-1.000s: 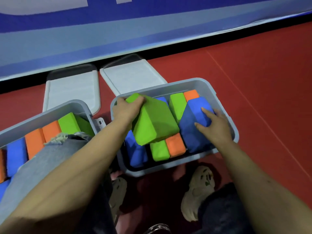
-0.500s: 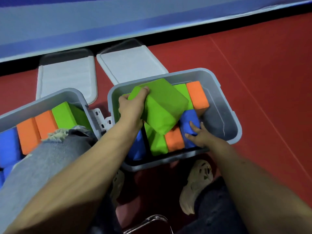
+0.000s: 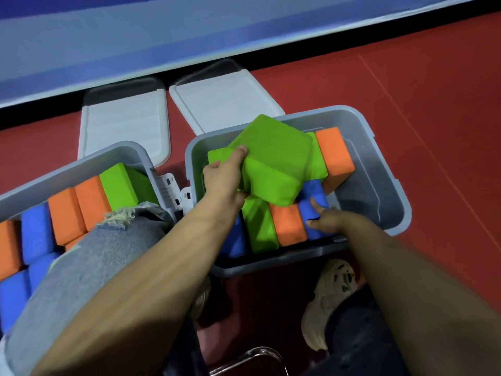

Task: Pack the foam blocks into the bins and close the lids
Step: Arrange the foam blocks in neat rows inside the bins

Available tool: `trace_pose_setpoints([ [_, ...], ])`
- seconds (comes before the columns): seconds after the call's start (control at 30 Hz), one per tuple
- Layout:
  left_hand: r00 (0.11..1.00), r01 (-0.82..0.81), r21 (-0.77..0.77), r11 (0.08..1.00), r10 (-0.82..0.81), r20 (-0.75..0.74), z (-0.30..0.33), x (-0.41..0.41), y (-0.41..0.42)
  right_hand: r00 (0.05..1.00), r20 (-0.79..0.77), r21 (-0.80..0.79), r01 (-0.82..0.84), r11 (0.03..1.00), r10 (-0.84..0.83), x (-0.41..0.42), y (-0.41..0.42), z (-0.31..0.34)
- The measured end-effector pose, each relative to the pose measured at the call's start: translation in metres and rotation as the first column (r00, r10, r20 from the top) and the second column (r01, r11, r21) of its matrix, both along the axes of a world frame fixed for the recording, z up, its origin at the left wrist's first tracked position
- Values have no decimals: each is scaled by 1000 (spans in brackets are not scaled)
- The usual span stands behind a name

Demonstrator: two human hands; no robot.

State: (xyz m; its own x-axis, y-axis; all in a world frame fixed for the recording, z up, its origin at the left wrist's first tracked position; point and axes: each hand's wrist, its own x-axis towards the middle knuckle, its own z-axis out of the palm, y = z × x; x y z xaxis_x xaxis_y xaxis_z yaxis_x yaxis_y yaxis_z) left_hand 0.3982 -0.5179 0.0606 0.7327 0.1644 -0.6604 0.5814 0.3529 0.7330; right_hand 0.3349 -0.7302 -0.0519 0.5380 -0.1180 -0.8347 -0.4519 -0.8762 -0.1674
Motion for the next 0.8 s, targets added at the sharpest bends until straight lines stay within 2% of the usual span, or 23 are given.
trace_pose_setpoints([
  [0.07,995,-70,-85,994,64,-71,2,-2,-3,999,38,54,11,998,-13,1,7,24],
  [0.13,993,-88,-143,986,76,-90,4,-6,-11,988,37,249,138,959,-152,1,17,57],
  [0.17,995,-73,-169,983,60,-85,5,-10,-16,957,9,383,265,885,-291,0,23,76],
  [0.2,997,-38,-215,976,23,-75,5,-14,-24,908,-24,526,368,767,-419,-4,27,94],
  [0.3,995,50,-393,918,-81,-62,5,-30,-46,741,-108,788,470,397,-663,-16,31,130],
  [0.33,992,72,-445,892,-109,-58,5,-36,-53,685,-121,816,481,321,-718,-19,30,136],
  [0.4,984,137,-502,854,-175,-31,3,-48,-66,591,-101,816,509,272,-801,-28,34,144],
  [0.47,974,195,-504,841,-228,-4,0,-62,-82,460,-16,790,550,270,-888,-37,39,139],
  [0.5,972,204,-504,839,-234,3,2,-70,-91,361,60,794,548,264,-931,-39,40,133],
  [0.57,970,212,-516,830,-243,9,1,-80,-106,204,276,767,542,344,-939,-40,39,123],
  [0.63,966,231,-536,812,-258,25,0,-83,-118,174,442,664,596,451,-880,-40,32,123],
  [0.7,934,329,-558,762,-351,70,-2,-82,-123,164,564,606,584,541,-809,-36,19,130],
  [0.77,838,520,-520,678,-524,155,-3,-85,-125,198,731,483,526,700,-653,-33,4,140],
  [0.8,775,613,-438,658,-609,171,-6,-88,-127,223,789,412,499,762,-573,-32,-3,144],
])
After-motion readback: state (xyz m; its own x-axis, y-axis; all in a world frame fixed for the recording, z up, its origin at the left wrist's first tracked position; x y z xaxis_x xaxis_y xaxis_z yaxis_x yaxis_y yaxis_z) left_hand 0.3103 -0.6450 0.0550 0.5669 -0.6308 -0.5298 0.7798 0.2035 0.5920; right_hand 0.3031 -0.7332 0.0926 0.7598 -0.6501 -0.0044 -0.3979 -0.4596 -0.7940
